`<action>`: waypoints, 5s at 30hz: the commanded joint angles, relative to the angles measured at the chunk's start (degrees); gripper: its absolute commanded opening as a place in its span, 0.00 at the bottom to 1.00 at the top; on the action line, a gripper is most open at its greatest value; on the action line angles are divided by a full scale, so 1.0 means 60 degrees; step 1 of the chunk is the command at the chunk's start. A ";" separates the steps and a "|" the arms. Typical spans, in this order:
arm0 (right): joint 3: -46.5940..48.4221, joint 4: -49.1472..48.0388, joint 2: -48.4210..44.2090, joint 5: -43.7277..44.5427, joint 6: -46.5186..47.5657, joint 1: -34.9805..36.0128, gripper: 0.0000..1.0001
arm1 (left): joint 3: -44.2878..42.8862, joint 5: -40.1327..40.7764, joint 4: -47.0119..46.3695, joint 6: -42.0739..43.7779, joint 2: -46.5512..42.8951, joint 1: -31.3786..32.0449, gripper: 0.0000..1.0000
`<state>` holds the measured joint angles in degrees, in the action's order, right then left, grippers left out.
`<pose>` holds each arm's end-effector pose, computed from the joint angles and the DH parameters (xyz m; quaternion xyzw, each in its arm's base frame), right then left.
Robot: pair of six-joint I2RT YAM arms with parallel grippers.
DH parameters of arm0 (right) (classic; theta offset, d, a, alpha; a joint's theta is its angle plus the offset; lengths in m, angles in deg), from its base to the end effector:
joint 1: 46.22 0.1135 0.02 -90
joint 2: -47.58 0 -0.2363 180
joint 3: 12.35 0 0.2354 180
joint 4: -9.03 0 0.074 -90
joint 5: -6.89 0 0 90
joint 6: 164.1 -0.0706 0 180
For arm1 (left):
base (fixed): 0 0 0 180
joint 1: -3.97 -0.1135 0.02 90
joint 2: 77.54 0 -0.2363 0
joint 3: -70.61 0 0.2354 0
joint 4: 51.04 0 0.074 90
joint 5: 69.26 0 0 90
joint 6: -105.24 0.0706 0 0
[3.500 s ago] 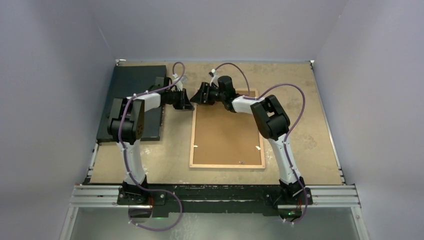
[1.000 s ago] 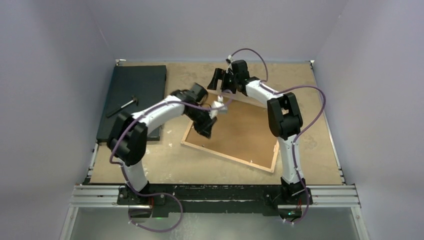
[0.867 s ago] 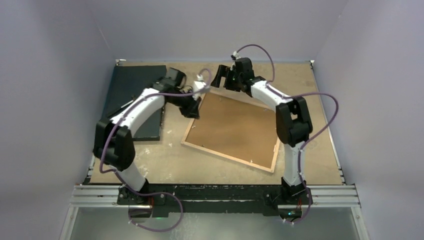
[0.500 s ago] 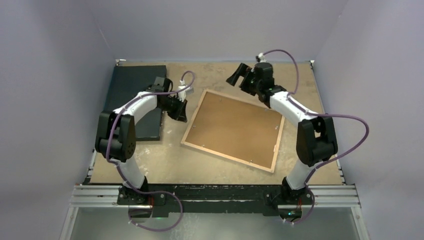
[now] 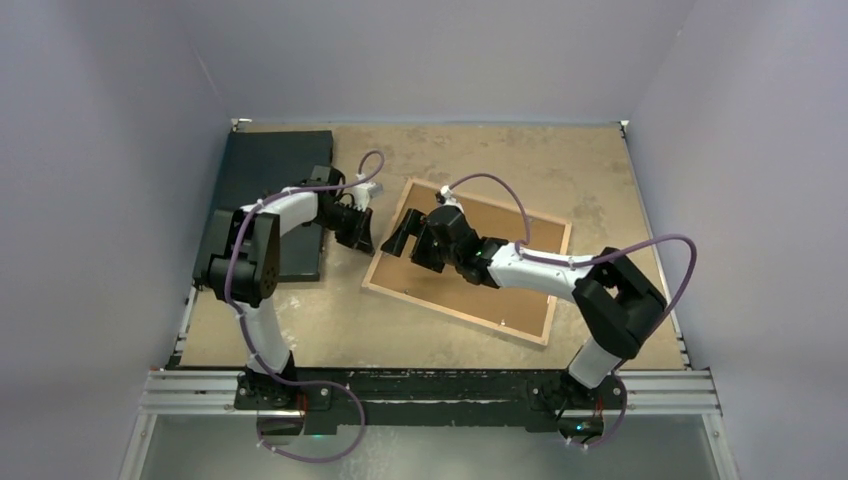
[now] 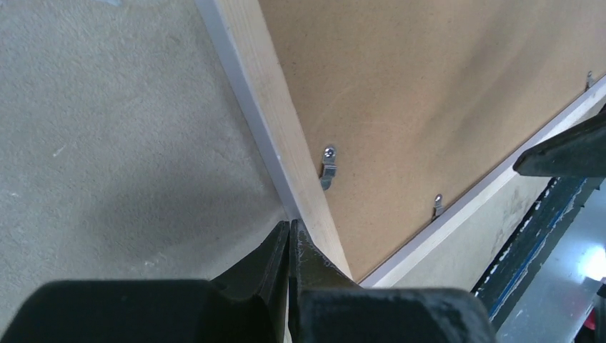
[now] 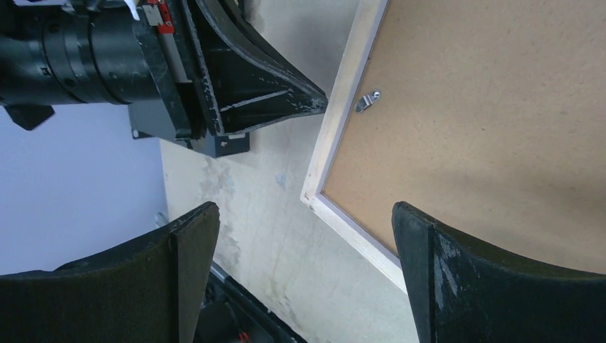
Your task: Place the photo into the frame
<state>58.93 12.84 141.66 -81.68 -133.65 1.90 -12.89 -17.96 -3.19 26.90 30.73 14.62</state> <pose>0.2570 0.2840 0.1932 0.0912 0.8459 0.4179 0.3186 0.3323 -0.1074 0.1161 0.2296 0.9054 -0.3263 0.1454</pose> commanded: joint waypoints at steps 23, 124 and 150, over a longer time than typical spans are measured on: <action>0.1040 -0.2236 0.2534 0.0558 -0.1981 0.0667 0.91 | 0.0373 -0.0815 -0.0168 0.0106 0.0021 -0.0091 0.00; 0.0259 -0.1680 0.1127 0.0090 -0.0285 -0.0023 0.87 | 0.0253 -0.1225 0.0434 0.0986 -0.0634 -0.0179 0.00; 0.1642 -0.1980 0.3280 0.0042 -0.1171 0.0105 0.70 | 0.0556 -0.1017 0.0244 0.1117 -0.0623 -0.0179 0.00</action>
<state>67.17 1.58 161.09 -82.84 -139.75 2.27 -9.88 -22.68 -1.05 32.39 29.55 13.46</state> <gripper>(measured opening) 0.719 0.002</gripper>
